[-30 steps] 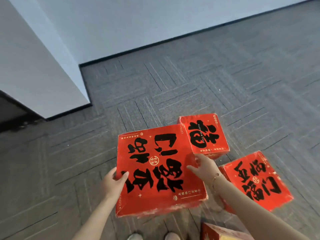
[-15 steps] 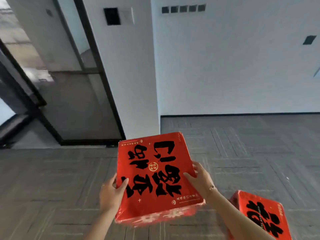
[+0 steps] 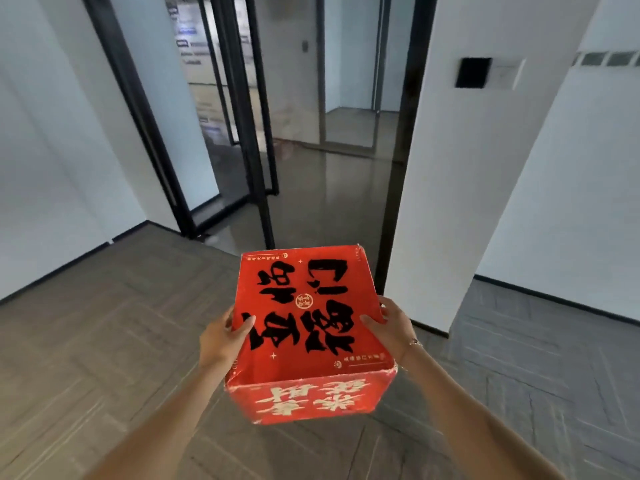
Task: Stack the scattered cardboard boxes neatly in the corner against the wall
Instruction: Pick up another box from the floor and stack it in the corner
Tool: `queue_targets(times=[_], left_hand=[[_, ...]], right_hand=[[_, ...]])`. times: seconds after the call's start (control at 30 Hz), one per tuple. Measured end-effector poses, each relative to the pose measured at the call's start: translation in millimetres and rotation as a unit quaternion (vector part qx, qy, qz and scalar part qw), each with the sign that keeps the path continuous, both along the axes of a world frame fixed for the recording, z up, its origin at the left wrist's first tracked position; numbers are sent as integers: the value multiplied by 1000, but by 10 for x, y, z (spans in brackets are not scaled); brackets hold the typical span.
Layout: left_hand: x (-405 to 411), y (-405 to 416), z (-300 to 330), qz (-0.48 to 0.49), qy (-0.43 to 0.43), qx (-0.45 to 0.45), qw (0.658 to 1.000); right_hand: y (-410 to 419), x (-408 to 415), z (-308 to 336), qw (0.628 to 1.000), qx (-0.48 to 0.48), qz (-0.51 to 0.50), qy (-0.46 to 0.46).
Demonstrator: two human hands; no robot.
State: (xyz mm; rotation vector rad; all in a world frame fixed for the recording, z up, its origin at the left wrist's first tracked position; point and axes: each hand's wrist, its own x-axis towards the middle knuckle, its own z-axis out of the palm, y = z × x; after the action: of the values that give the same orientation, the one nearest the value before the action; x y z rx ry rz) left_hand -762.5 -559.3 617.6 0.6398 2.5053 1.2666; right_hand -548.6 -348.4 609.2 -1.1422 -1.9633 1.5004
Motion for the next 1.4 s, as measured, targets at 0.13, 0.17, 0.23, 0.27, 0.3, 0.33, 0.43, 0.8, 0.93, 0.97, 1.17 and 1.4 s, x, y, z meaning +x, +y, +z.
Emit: queue_targets(times=[0.13,0.17,0.23,0.27,0.3,0.33,0.43,0.8,0.93,0.97,1.17,1.4], left_hand=[[-670,-537,158,71,2,25,997],[-823,-675,183,86,2,32,996],[-1089,-924,260,118,-8,43,992],[-1227,-1041,292,133,-13,49,990],[-1368,-1160,328,149,-18,51,987],[-1490,-1268,371,158,-19,59,985],[-1793,-1594,470,189,-9,61,980],[-2710,-2286,722,338,2,87,937],[-2981,-2525,796,391,17,80,917],[-3044,-2590,803,403,18,82,912],[-3422,-3202,747,438,8,90,894],[-3912,-4209,754,455,18,64,888]], right_hand=[[-295,-903,218,997,-1,66,36],[-369,-1112,274,995,-1,85,44],[-507,-1515,363,990,-11,124,61],[-566,-1718,401,987,-12,146,67],[-621,-1915,438,983,-11,168,70],[-677,-2102,485,979,-10,189,72],[-819,-2656,577,964,-22,254,78],[-1254,-4597,810,899,5,430,82],[-1463,-5180,883,882,15,466,71],[-1532,-5324,895,879,15,473,67],[-2102,-6046,922,853,23,519,48],[-3186,-6820,911,834,0,549,61]])
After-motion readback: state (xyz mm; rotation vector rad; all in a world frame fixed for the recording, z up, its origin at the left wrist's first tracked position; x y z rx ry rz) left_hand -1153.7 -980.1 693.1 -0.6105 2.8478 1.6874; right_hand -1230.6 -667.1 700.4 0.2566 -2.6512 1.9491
